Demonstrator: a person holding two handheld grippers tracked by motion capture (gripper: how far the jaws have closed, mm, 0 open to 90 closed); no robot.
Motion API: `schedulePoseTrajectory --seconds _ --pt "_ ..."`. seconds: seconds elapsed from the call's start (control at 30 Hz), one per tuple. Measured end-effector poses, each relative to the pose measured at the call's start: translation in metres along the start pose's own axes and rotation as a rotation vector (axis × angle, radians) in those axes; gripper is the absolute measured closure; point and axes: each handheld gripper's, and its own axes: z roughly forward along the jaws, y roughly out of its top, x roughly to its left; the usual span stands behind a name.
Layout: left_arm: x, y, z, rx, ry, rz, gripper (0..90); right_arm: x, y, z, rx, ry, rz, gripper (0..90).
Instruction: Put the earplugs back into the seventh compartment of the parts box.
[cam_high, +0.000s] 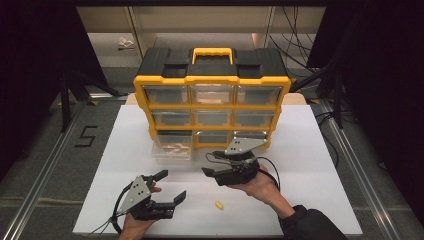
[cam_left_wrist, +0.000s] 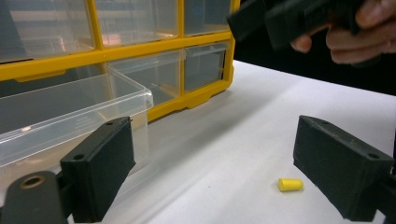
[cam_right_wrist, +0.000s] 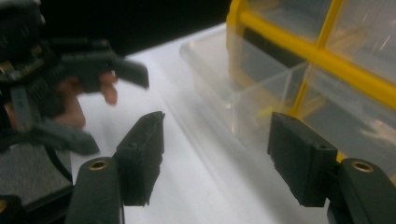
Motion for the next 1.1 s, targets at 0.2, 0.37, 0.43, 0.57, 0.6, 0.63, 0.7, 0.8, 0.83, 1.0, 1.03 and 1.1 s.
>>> schedulePoseTrajectory --seconds 0.2,0.37,0.43,0.57,0.6,0.63,0.7,0.8,0.83,1.0,1.03,1.1 --pt "-0.001 0.0 -0.001 -0.001 -0.003 0.007 12.0 0.003 -0.007 0.002 0.02 0.002 -0.005 36.8" --pt "0.0 0.001 -0.001 -0.003 -0.008 -0.01 12.0 0.006 -0.014 0.004 0.06 -0.003 -0.014 35.3" --pt "0.001 0.001 -0.001 -0.005 -0.005 -0.012 12.0 0.006 -0.018 0.003 0.079 -0.001 -0.013 35.2" --pt "0.0 0.001 -0.001 -0.001 -0.007 -0.009 12.0 0.007 -0.026 0.002 0.116 0.003 -0.007 34.9" --pt "0.0 0.001 -0.001 -0.002 -0.007 -0.008 12.1 0.007 -0.028 0.002 0.124 0.008 -0.005 34.9" --pt "0.0 0.001 -0.001 -0.003 -0.008 -0.009 12.1 0.007 -0.03 0.002 0.131 0.013 0.003 34.9" --pt "0.0 0.001 -0.001 -0.001 -0.008 -0.009 12.1 0.007 -0.034 0.001 0.145 0.012 0.01 34.9" --pt "0.0 0.001 -0.001 -0.004 -0.007 -0.013 12.0 0.008 -0.039 0.002 0.17 0.014 0.009 34.9" --pt "0.0 0.001 -0.001 -0.003 -0.006 -0.012 12.0 0.009 -0.041 0.003 0.179 0.013 0.009 34.9" --pt "0.0 0.001 -0.001 -0.004 -0.005 -0.012 12.1 0.012 -0.047 0.007 0.219 0.019 0.01 35.5" --pt "0.0 0.0 -0.001 -0.003 -0.005 -0.012 12.1 0.012 -0.048 0.008 0.231 0.02 0.007 35.8" --pt "0.001 0.001 -0.001 -0.006 -0.005 -0.016 12.1 0.014 -0.051 0.01 0.251 0.025 0.008 36.8"
